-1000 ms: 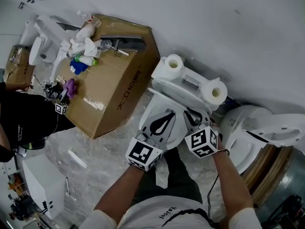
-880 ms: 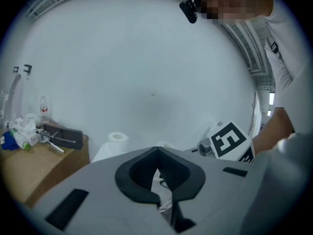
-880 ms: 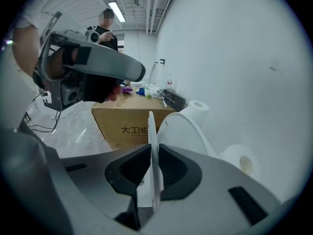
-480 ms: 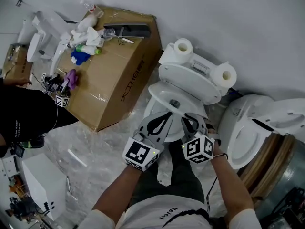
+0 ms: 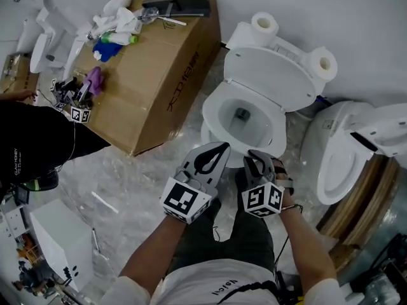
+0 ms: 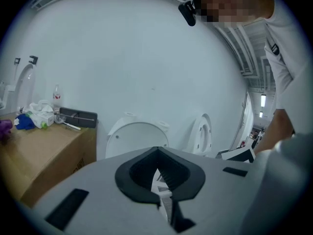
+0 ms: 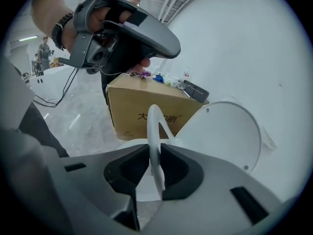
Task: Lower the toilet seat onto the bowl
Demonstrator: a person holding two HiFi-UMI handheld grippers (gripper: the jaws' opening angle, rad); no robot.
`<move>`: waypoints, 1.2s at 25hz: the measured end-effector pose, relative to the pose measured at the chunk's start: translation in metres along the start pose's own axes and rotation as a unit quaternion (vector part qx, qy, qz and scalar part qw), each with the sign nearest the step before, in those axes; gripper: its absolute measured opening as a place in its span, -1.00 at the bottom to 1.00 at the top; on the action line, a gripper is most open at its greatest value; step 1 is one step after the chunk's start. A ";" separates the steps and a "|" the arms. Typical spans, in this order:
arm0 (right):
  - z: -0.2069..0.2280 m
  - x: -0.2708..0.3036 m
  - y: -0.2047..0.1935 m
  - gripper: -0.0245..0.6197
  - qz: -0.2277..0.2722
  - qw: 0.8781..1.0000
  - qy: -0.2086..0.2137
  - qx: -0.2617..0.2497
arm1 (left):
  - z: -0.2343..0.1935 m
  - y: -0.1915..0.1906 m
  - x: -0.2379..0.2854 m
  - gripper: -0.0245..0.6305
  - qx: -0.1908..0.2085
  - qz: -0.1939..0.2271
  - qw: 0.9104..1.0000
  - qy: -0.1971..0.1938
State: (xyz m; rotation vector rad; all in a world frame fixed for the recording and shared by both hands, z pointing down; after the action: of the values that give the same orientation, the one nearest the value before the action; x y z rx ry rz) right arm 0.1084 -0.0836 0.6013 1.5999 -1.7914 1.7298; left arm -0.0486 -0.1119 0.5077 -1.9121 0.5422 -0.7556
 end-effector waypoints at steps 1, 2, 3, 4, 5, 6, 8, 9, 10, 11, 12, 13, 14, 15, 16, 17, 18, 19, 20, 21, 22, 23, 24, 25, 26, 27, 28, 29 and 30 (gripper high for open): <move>-0.009 0.001 -0.003 -0.71 -0.001 1.000 -0.003 0.003 | 0.000 -0.006 -0.006 -0.90 0.000 -0.003 1.000 -0.002; -0.017 0.003 -0.005 -0.70 -0.002 1.000 -0.006 0.004 | 0.000 -0.011 -0.012 -0.90 0.000 -0.006 1.000 -0.004; -0.025 0.005 -0.008 -0.70 -0.003 1.000 -0.008 0.004 | 0.000 -0.017 -0.017 -0.90 0.000 -0.008 1.000 -0.005; -0.033 0.007 -0.011 -0.70 -0.003 1.000 -0.011 0.002 | -0.001 -0.024 -0.021 -0.90 -0.001 -0.011 1.000 -0.006; -0.040 0.008 -0.013 -0.70 -0.003 1.000 -0.014 0.000 | -0.002 -0.032 -0.025 -0.90 -0.002 -0.013 1.000 -0.007; -0.047 0.010 -0.016 -0.69 -0.002 1.000 -0.018 -0.001 | -0.002 -0.039 -0.028 -0.90 -0.003 -0.015 1.000 -0.008; -0.058 0.013 -0.021 -0.69 0.000 1.000 -0.029 -0.003 | -0.004 -0.052 -0.034 -0.90 -0.003 -0.017 1.000 -0.010; -0.064 0.014 -0.023 -0.69 0.001 0.999 -0.034 -0.003 | -0.004 -0.058 -0.036 -0.90 -0.003 -0.017 1.000 -0.012; -0.069 0.015 -0.025 -0.69 0.002 0.999 -0.038 -0.002 | -0.005 -0.063 -0.039 -0.90 -0.003 -0.017 1.000 -0.013; -0.074 0.017 -0.027 -0.68 0.002 0.999 -0.041 -0.001 | -0.005 -0.068 -0.041 -0.90 -0.002 -0.016 1.000 -0.014; -0.079 0.019 -0.029 -0.68 0.003 0.999 -0.042 -0.001 | -0.006 -0.073 -0.043 -0.90 -0.002 -0.015 1.000 -0.015; -0.085 0.022 -0.032 -0.67 0.002 0.999 -0.041 -0.001 | -0.007 -0.077 -0.045 -0.90 -0.001 -0.014 1.000 -0.016; -0.090 0.024 -0.035 -0.67 0.001 0.999 -0.041 -0.001 | -0.008 -0.081 -0.046 -0.90 -0.001 -0.014 1.000 -0.017; -0.097 0.027 -0.039 -0.66 0.000 0.999 -0.040 -0.003 | -0.008 -0.085 -0.047 -0.90 -0.002 -0.015 1.000 -0.016; -0.103 0.030 -0.042 -0.66 -0.001 0.999 -0.040 -0.004 | -0.009 -0.089 -0.049 -0.90 -0.003 -0.017 1.000 -0.014; -0.109 0.033 -0.046 -0.65 -0.002 0.999 -0.041 -0.006 | -0.009 -0.093 -0.050 -0.90 -0.004 -0.018 1.000 -0.013; -0.116 0.036 -0.050 -0.65 -0.004 0.999 -0.041 -0.007 | -0.010 -0.098 -0.051 -0.90 -0.004 -0.018 1.000 -0.013; -0.122 0.040 -0.054 -0.64 -0.005 0.999 -0.041 -0.010 | -0.011 -0.102 -0.053 -0.90 -0.003 -0.019 1.000 -0.013; -0.129 0.043 -0.058 -0.64 -0.006 0.999 -0.042 -0.013 | -0.012 -0.107 -0.054 -0.90 -0.002 -0.020 1.000 -0.015; -0.136 0.048 -0.061 -0.63 -0.008 0.999 -0.042 -0.016 | -0.013 -0.111 -0.055 -0.90 -0.002 -0.021 1.000 -0.016; -0.142 0.052 -0.065 -0.63 -0.010 0.999 -0.042 -0.020 | -0.015 -0.116 -0.055 -0.90 -0.002 -0.022 1.000 -0.016; -0.148 0.057 -0.069 -0.62 -0.011 0.999 -0.042 -0.022 | -0.017 -0.120 -0.056 -0.90 -0.002 -0.023 1.000 -0.016; -0.154 0.061 -0.073 -0.62 -0.013 0.999 -0.041 -0.025 | -0.018 -0.125 -0.057 -0.90 -0.004 -0.024 1.000 -0.016; -0.160 0.066 -0.077 -0.61 -0.014 0.999 -0.040 -0.027 | -0.020 -0.130 -0.057 -0.90 -0.005 -0.025 1.000 -0.015; -0.166 0.071 -0.082 -0.60 -0.015 0.999 -0.038 -0.029 | -0.021 -0.135 -0.058 -0.90 -0.006 -0.027 1.000 -0.015; -0.172 0.075 -0.087 -0.59 -0.017 0.999 -0.036 -0.030 | -0.021 -0.140 -0.059 -0.90 -0.007 -0.029 0.999 -0.014; -0.177 0.080 -0.091 -0.58 -0.020 0.999 -0.032 -0.031 | -0.021 -0.145 -0.059 -0.90 -0.007 -0.030 0.999 -0.015; -0.182 0.085 -0.096 -0.57 -0.022 0.999 -0.029 -0.032 | -0.021 -0.150 -0.059 -0.90 -0.006 -0.030 0.999 -0.017; -0.186 0.090 -0.101 -0.56 -0.025 0.999 -0.027 -0.033 | -0.022 -0.154 -0.058 -0.90 -0.003 -0.029 0.999 -0.019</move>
State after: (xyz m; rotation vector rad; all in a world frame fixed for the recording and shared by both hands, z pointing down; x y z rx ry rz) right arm 0.0515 0.0419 0.7856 1.6632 -1.7977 1.6042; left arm -0.0975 -0.0215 0.6381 -1.9518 0.4682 -0.7541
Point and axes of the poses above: the fingertips, and each gripper's own axes: x forward along the fingers, z to its right, y out of its top, the point moved 9 cm from there along -x, backward along the fingers, and after that the axes turned 4 degrees about -y, right-handed, at the moved point
